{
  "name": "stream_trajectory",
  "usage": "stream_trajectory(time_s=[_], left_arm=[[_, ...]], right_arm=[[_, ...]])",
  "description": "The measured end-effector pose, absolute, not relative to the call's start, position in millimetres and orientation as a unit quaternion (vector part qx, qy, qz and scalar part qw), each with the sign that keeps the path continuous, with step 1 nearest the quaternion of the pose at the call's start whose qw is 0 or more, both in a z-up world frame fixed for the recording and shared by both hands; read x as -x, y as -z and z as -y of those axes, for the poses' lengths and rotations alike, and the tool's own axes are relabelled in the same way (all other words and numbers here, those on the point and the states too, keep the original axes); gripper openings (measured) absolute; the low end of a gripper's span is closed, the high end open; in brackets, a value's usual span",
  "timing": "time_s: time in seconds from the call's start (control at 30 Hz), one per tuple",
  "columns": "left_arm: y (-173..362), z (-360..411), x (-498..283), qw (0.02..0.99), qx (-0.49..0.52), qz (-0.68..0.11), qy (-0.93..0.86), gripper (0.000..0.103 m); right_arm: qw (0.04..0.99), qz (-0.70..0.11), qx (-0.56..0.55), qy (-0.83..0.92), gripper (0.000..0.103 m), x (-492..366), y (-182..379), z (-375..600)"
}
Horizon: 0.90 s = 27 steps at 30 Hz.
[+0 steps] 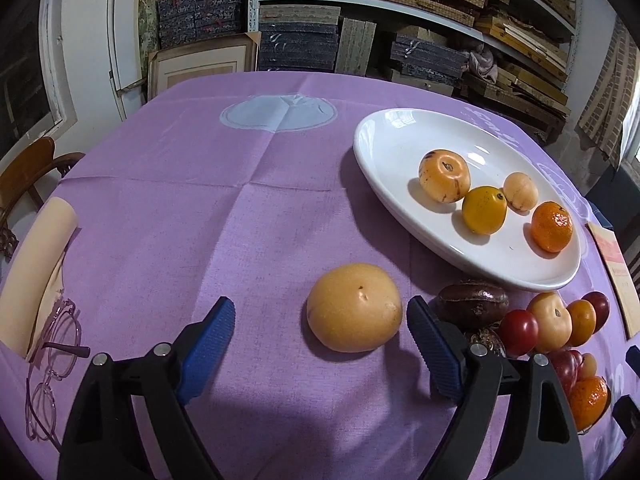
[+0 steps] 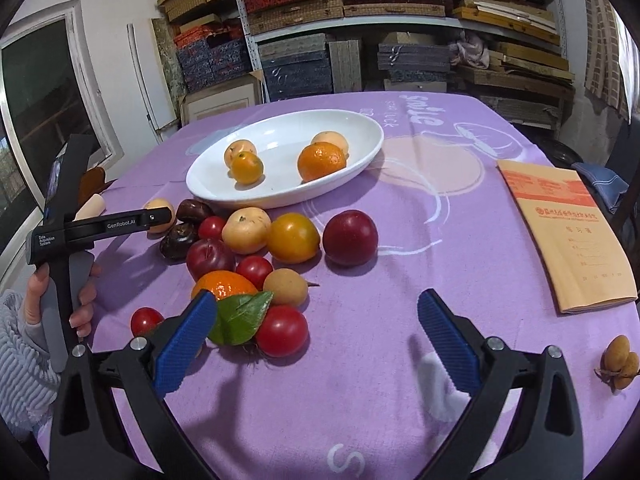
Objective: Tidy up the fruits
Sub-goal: 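Grasp the large tan pear with the left tool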
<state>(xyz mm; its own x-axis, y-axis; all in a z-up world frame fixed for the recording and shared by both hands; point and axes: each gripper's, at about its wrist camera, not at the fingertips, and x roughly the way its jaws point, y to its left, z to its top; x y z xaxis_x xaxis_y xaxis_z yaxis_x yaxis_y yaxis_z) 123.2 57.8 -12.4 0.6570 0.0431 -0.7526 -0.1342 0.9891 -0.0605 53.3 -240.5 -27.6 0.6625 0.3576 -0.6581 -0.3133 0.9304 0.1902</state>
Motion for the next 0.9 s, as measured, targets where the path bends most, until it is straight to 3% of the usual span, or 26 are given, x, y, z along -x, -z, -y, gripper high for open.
stream_trajectory(time_s=[0.07,0.1,0.23,0.33,0.4,0.47,0.8,0.87,0.9], left_arm=[[11,-54,-123,0.911,0.049,-0.408,-0.038,0.089],[11,-52,-123,0.911,0.046,-0.407,-0.032,0.089],[11,-48,-124,0.912,0.044,-0.407,-0.012,0.088],[13,-48,-126,0.91,0.049,-0.411,0.004,0.077],[15,-49,-129,0.907,0.054,-0.418,0.01,0.061],[17,-51,-128,0.906,0.061,-0.419,0.011,0.052],[16,-57,-127,0.907,0.072,-0.416,-0.001,0.047],[16,-58,-127,0.906,0.072,-0.416,-0.001,0.047],[16,-57,-126,0.907,0.07,-0.416,-0.002,0.047]], right_arm=[[0.908,-0.372,-0.016,-0.19,0.092,-52,28,235],[0.907,-0.373,-0.007,-0.196,0.084,-51,28,231],[0.907,-0.371,0.008,-0.2,0.081,-48,27,225],[0.906,-0.372,0.004,-0.2,0.081,-47,26,226],[0.906,-0.371,0.002,-0.201,0.081,-46,25,226],[0.906,-0.371,-0.001,-0.203,0.081,-46,24,228],[0.902,-0.383,0.003,-0.199,0.081,-49,26,232],[0.898,-0.392,0.012,-0.199,0.072,-49,30,231],[0.894,-0.399,0.02,-0.2,0.063,-50,33,229]])
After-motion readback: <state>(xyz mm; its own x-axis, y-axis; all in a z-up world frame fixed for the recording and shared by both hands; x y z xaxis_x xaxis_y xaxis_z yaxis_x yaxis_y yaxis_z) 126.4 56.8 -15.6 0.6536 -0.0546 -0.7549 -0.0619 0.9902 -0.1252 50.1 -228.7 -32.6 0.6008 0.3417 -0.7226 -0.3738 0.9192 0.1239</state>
